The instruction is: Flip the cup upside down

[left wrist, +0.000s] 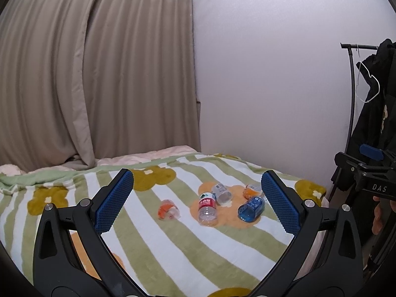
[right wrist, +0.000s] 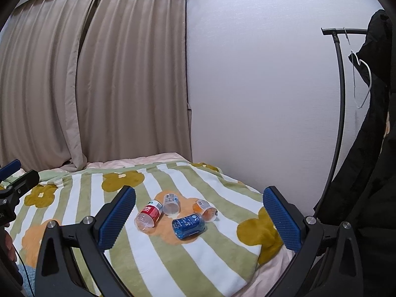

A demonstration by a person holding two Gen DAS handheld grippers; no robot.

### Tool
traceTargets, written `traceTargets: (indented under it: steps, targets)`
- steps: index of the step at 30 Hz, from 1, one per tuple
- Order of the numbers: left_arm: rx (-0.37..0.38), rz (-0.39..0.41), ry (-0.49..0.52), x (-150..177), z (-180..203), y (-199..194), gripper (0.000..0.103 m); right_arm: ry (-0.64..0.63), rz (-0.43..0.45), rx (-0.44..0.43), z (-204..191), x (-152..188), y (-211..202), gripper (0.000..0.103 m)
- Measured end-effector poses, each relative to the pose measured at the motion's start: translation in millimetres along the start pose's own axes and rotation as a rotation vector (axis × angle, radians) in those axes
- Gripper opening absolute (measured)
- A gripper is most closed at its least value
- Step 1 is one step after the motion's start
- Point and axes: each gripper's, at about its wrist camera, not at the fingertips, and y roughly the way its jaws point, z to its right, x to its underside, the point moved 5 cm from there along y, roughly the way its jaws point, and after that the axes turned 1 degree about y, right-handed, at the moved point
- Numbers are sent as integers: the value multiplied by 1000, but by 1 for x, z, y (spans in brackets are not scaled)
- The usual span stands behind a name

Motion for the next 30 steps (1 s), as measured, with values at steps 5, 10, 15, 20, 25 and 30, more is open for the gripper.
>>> traceTargets:
  steps: [5, 10, 15, 20, 25, 30]
  targets:
    - [2, 1, -2, 0, 1, -1, 103, 3, 1, 2, 2, -1, 0, 103]
    - [7, 2, -3, -1, 3, 0, 103, 10, -2, 5, 4, 0, -2, 103]
    - [8, 3, -3, 0, 3, -1, 103, 8, -2, 7, 5, 3, -3, 103]
    - [10, 1, -4, 1, 4, -2, 103, 9, -4, 7, 6, 2, -2, 103]
    - [11, 1, -3, 1, 5, -1, 103, 8, -3, 8, 6, 2, -2, 103]
    - [11, 1, -5, 2, 6, -2, 103, 14, -7, 15, 7, 4, -2, 103]
